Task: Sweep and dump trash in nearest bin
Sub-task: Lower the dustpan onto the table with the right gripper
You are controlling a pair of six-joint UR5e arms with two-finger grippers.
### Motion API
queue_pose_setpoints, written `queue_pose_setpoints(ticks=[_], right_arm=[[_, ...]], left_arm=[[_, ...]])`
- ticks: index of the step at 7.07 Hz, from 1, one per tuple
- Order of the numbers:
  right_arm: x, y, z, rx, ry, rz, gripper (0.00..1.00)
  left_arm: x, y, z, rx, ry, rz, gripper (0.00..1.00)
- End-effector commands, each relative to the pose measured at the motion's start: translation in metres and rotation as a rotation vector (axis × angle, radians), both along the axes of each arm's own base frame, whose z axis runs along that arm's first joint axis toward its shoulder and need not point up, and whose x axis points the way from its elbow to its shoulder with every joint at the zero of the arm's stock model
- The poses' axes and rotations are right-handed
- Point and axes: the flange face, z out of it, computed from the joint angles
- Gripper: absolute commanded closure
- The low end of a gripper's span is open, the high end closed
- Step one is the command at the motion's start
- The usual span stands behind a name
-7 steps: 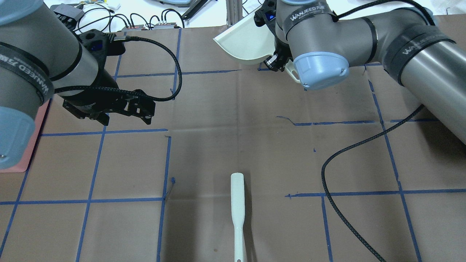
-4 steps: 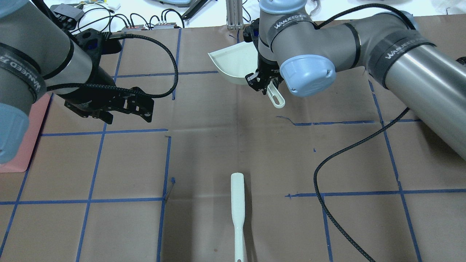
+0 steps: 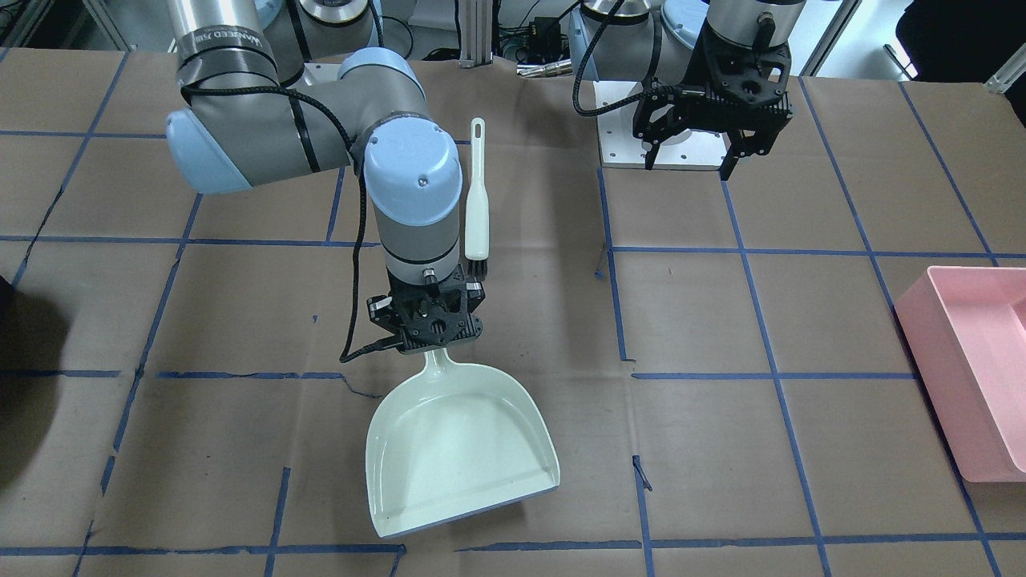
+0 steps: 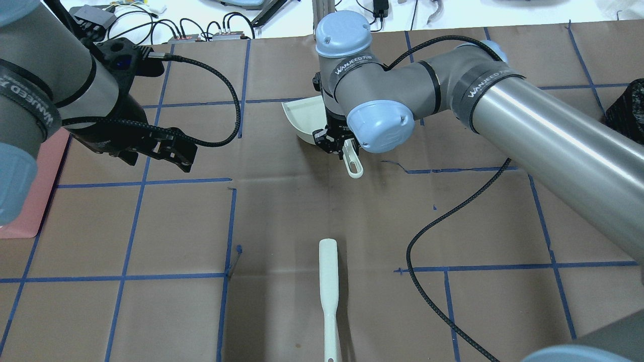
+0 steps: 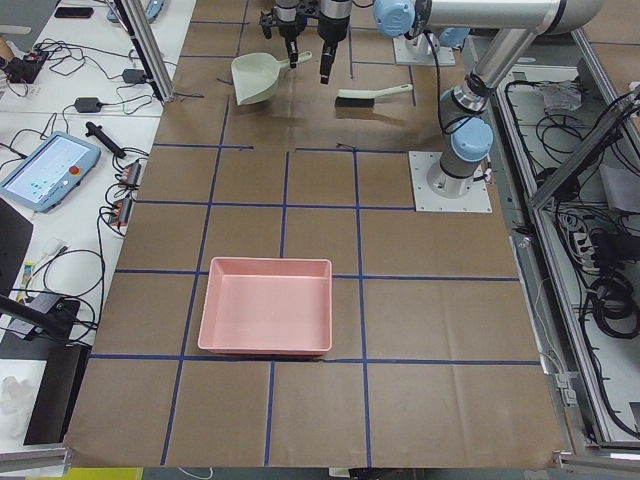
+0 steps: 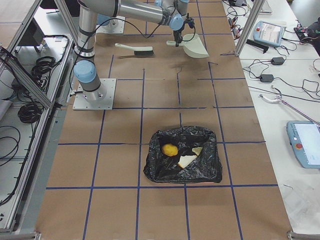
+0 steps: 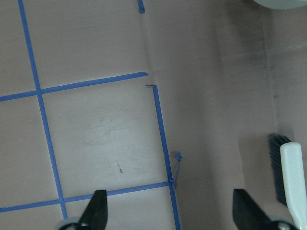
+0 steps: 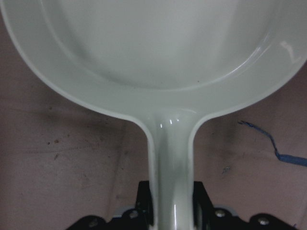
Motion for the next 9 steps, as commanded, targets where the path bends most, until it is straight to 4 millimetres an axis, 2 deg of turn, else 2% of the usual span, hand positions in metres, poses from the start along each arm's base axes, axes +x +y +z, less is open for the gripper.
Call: queue_pose_setpoints(ticks=[1, 2, 4, 6, 8, 9], right_arm=[[0.006, -0.011, -0.025, 0.0, 0.001, -0.074, 1.0], [0.01, -0.02, -0.024, -0.011, -0.001, -0.092, 1.0], [0.039, -0.029, -0.042, -0.007, 0.008, -0.125, 1.0], [0.041, -0.029, -0.042, 0.003, 0.014, -0.13, 0.99], [0.038, -0.028, -0.042, 0.03, 0.025, -0.152, 0.99], [0.04, -0.027, -0.043, 0.036, 0.017, -0.16, 0.99]], left_arm=[[0.001, -0.012, -0.002, -0.047, -0.007, -0.007, 0.01], [0.005, -0.013, -0.002, -0.052, -0.006, -0.006, 0.01], [0.007, -0.014, -0.005, -0.046, -0.009, 0.002, 0.01], [0.018, -0.016, -0.004, -0.043, -0.157, 0.055, 0.01], [0.005, -0.013, -0.004, -0.055, -0.131, 0.111, 0.01], [-0.014, -0.008, -0.002, -0.061, -0.094, 0.077, 0.01]])
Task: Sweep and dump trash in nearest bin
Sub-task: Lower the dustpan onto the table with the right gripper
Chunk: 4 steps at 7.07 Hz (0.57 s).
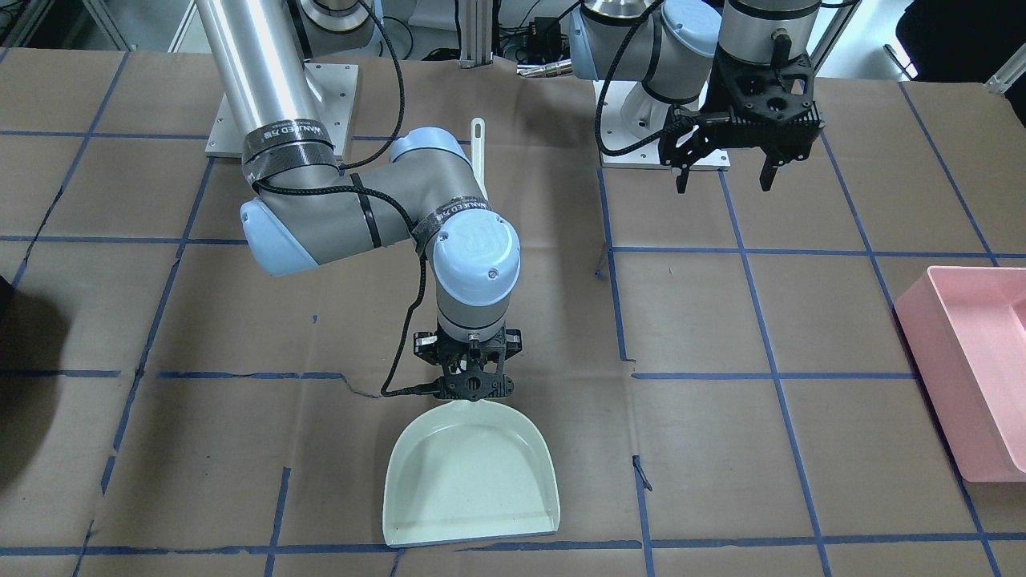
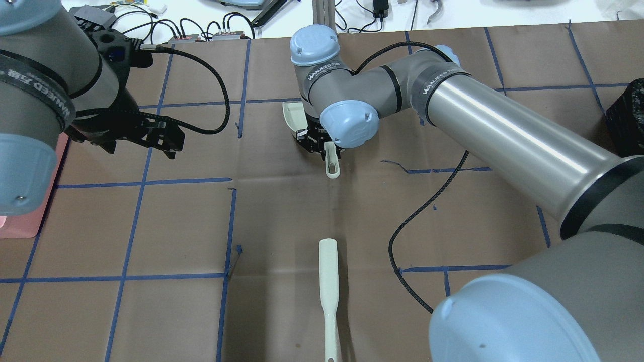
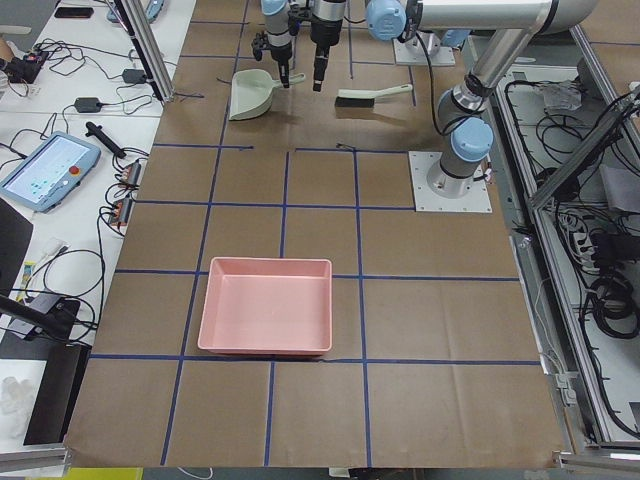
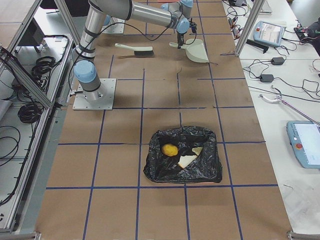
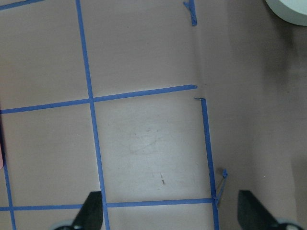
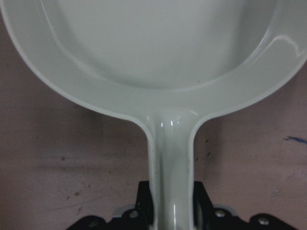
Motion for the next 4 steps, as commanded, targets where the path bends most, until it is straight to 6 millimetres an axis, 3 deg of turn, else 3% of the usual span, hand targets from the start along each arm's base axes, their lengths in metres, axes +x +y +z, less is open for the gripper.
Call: queue_pose_setpoints(ticks=[1, 2, 3, 4], right_arm=[[0.0014, 0.0008, -0.0014, 0.009, -0.007, -0.013, 0.99], [0.0008, 0.0, 0.0003, 0.007, -0.009, -0.015, 0.96], [0.0014, -0.0005, 0.0013, 0.004, -0.014, -0.015, 0.76], [-0.0017, -0.0044, 0.0045, -0.009, -0.018, -0.021, 0.09]], left_arm=[[-0.0218, 0.0051, -0.0012, -0.005, 0.033, -0.003, 0.01], [-0.0234, 0.0052, -0.0035, 0.0, 0.042, -0.004, 0.01], [-0.0267, 0.0064, -0.0033, 0.0, 0.076, -0.008, 0.01], [-0.027, 0.0066, -0.0041, 0.002, 0.079, -0.01, 0.01]])
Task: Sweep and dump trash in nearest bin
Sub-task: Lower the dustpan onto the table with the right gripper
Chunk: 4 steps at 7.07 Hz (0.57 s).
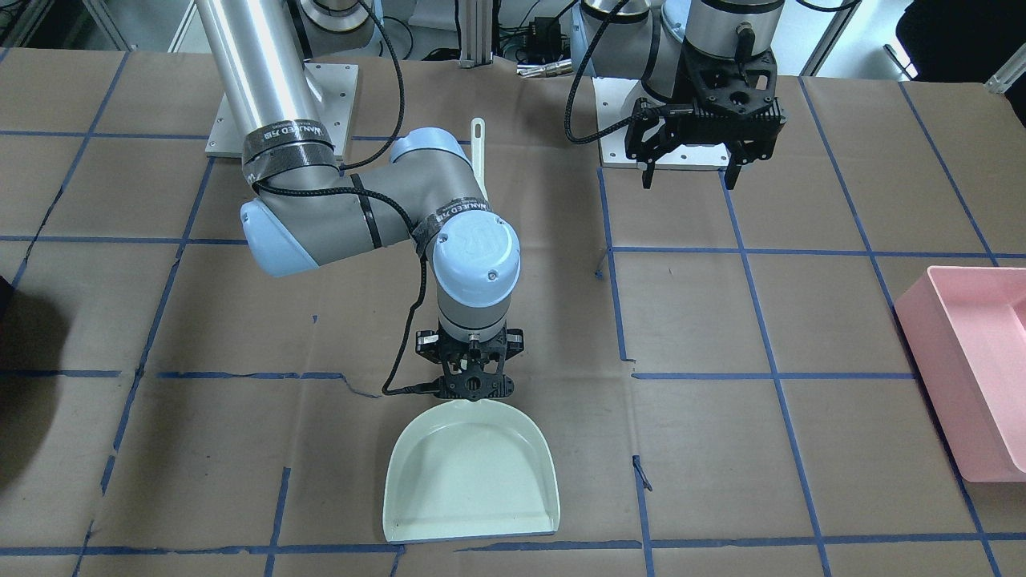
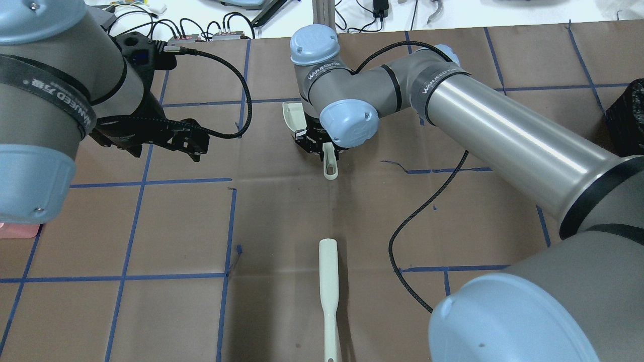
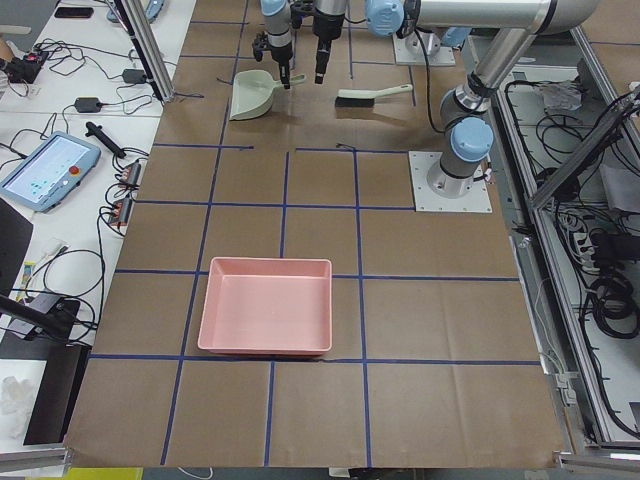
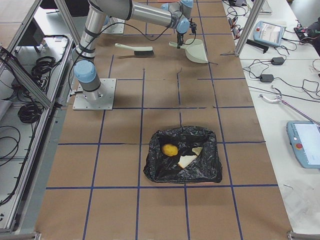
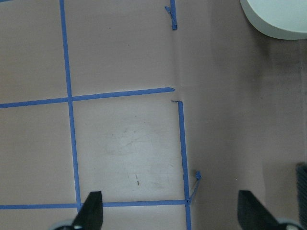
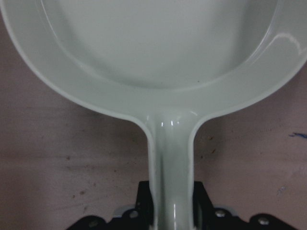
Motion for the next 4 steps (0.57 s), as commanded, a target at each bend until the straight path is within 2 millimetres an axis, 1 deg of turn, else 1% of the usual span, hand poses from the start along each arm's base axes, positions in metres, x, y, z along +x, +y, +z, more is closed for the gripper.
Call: queue_pose_setpoints(ticks=[1, 2, 3, 4], right_arm=[[-0.007, -0.006, 0.007, -0.015, -0.008, -0.011, 0.0], [-0.009, -0.008, 0.011, -0.022, -0.011, -0.014, 0.0], [-0.011, -0.014, 0.023, -0.041, -0.014, -0.019, 0.0], [-0.014, -0.02, 0.05, -0.053, -0.017, -0.016, 0.0]], left_arm=[[-0.003, 0.001, 0.001, -0.001, 0.023, -0.003, 0.01], [-0.003, 0.001, 0.001, -0.001, 0.023, -0.005, 0.01], [-0.004, 0.005, 0.006, -0.012, 0.054, -0.015, 0.01], [-0.004, 0.007, 0.008, -0.015, 0.055, -0.019, 0.01]])
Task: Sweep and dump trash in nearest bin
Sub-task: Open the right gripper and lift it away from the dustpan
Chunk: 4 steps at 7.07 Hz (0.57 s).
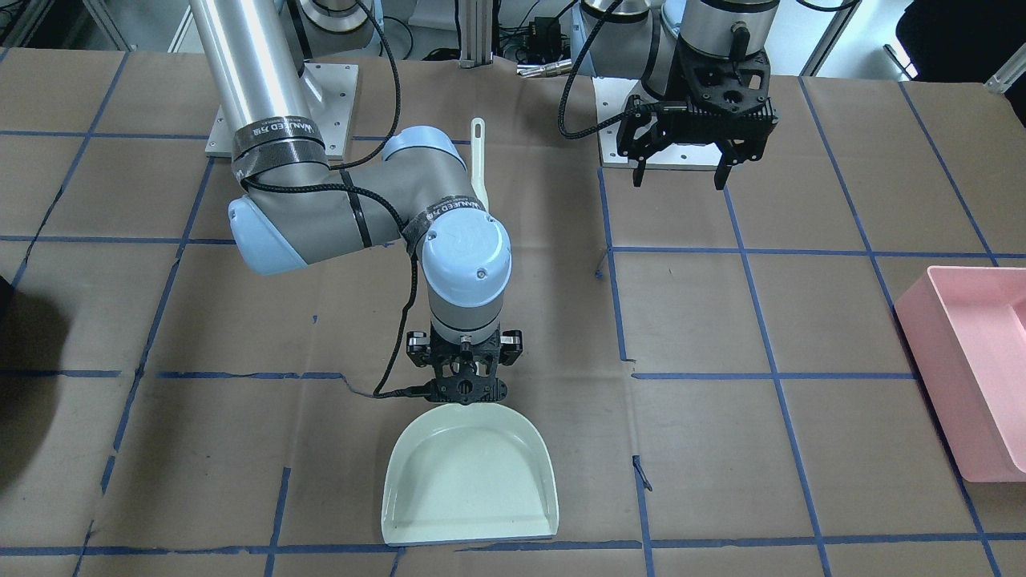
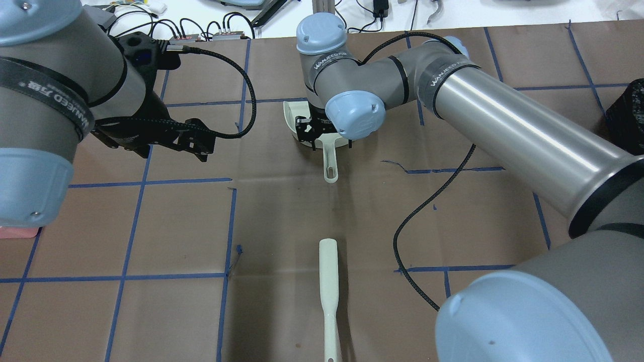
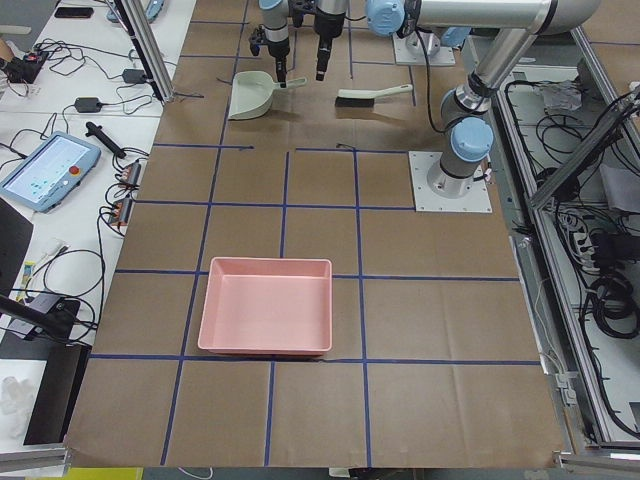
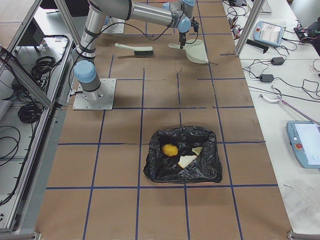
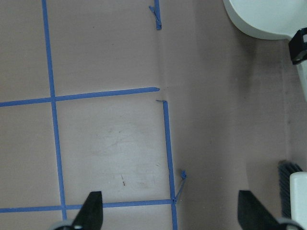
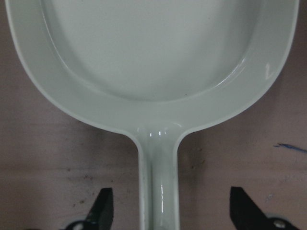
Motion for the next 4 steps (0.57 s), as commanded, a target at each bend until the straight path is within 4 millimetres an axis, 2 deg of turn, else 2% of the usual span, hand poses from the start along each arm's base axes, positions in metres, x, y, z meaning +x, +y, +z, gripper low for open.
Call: queue_pose_setpoints(ticks=[1, 4], right_arm=[[-0.024, -0.007, 0.051, 0.038, 0.021, -0.019, 0.0], [-0.128, -0.003, 0.129, 0.09, 0.021, 0.039, 0.0]], left_arm=[[0.0, 0.003, 0.002, -0.003, 0.005, -0.005, 0.01], [0.0, 0.001, -0.001, 0.004, 0.002, -0.005, 0.01]])
